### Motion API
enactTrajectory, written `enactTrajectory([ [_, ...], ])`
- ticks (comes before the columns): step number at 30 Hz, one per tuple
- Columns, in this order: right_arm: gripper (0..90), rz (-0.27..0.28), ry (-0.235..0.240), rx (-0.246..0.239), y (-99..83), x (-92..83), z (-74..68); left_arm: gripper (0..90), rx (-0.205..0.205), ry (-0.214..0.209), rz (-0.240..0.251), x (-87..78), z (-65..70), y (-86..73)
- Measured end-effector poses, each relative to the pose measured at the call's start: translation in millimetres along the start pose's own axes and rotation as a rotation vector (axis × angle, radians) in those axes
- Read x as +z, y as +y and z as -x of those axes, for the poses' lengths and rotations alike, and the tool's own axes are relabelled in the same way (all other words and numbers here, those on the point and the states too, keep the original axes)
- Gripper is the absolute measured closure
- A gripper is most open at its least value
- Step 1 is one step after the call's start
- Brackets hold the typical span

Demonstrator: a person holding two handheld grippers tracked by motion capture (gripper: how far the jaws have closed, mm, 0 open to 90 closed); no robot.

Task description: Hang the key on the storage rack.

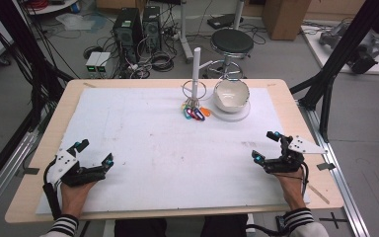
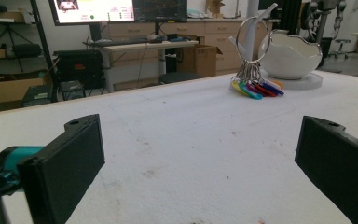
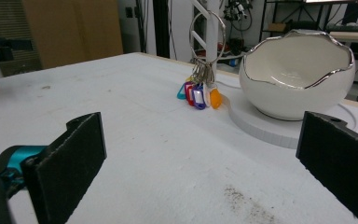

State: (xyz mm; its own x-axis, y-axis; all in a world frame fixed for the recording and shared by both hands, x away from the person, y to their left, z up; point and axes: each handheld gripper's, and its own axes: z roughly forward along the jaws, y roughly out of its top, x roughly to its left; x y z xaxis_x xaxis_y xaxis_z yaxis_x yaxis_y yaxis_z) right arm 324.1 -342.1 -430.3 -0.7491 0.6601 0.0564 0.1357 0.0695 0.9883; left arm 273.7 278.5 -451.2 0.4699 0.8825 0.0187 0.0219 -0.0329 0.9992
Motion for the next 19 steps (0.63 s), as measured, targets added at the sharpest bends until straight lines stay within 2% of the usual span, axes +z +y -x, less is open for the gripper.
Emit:
enactTrajectory([
  [4, 0.9, 0.027, -0.005, -0.006, -2.8, 2.0, -1.2, 1.7, 0.001, 0.001, -0.001, 0.0, 0.1, 0.1],
  [6, 0.9, 0.019, -0.011, -0.003, -6.3, 3.3, -0.9, 1.7, 0.001, 0.001, -0.001, 0.1, -0.1, 0.1],
  [7, 0.9, -0.009, -0.008, 0.006, -12.4, 6.5, 0.2, 1.7, 0.001, 0.002, -0.003, 0.1, 0.0, 0.1],
  [10, 0.9, -0.028, -0.011, 0.008, -15.6, 8.1, 0.5, 1.7, -0.001, 0.001, -0.002, 0.2, -0.1, 0.1],
  [13, 0.9, -0.002, -0.016, 0.02, -16.1, 6.7, 1.8, 1.7, 0.0, 0.001, -0.003, 0.3, 0.0, 0.1],
  [19, 0.9, 0.017, -0.039, 0.018, -17.3, 4.9, 0.8, 1.7, 0.001, 0.003, -0.003, 0.0, -0.2, 0.1],
])
